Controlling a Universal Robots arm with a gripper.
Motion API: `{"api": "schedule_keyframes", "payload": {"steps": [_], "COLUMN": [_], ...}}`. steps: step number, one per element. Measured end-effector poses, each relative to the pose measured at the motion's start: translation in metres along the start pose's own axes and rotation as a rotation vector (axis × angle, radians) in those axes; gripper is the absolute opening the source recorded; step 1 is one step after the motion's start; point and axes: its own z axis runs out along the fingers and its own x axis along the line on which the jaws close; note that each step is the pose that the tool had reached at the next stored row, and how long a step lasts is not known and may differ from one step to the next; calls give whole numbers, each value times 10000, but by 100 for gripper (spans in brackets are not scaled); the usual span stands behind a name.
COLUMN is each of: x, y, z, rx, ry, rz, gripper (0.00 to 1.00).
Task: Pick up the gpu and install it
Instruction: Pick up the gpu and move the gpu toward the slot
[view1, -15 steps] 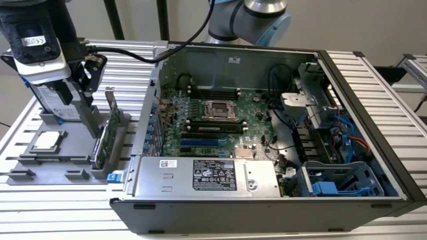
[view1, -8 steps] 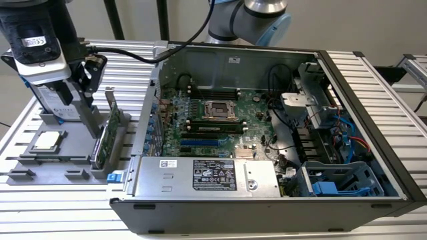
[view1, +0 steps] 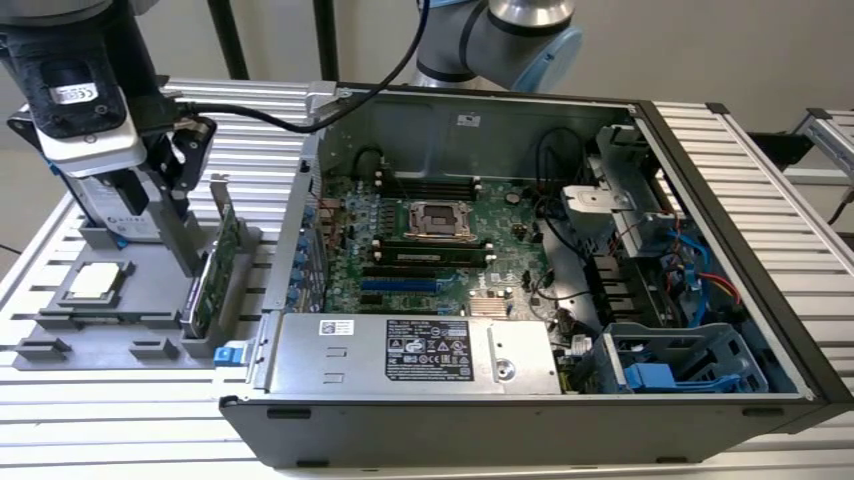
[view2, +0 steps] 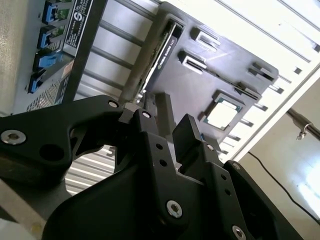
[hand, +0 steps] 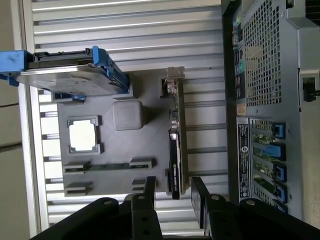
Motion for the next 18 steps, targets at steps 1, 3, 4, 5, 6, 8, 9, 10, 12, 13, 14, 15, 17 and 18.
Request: {"api": "schedule_keyframes", "payload": {"steps": [1, 3, 4, 5, 6, 8, 9, 10, 12, 13, 14, 15, 17, 18], "x": [0, -1, -1, -1, -1, -2, -2, -2, -2, -3, -3, -3, -4, -4], "y": [0, -1, -1, -2, -2, -2, -2, -2, -3, -3, -4, -4, -5, -5], "z": [8, 25, 33, 41, 49, 64, 71, 78, 91, 98, 105, 112, 129, 138], "rx": [1, 3, 4, 6, 7, 10, 12, 13, 17, 19, 19, 20, 19, 19], "ry": [0, 2, 3, 4, 6, 14, 19, 22, 30, 33, 34, 34, 34, 34], "rz": [0, 0, 0, 0, 1, 1, 2, 2, 3, 2, 2, 2, 1, 2], "gripper": [100, 100, 100, 100, 100, 100, 100, 100, 100, 100, 100, 100, 100, 100]}}
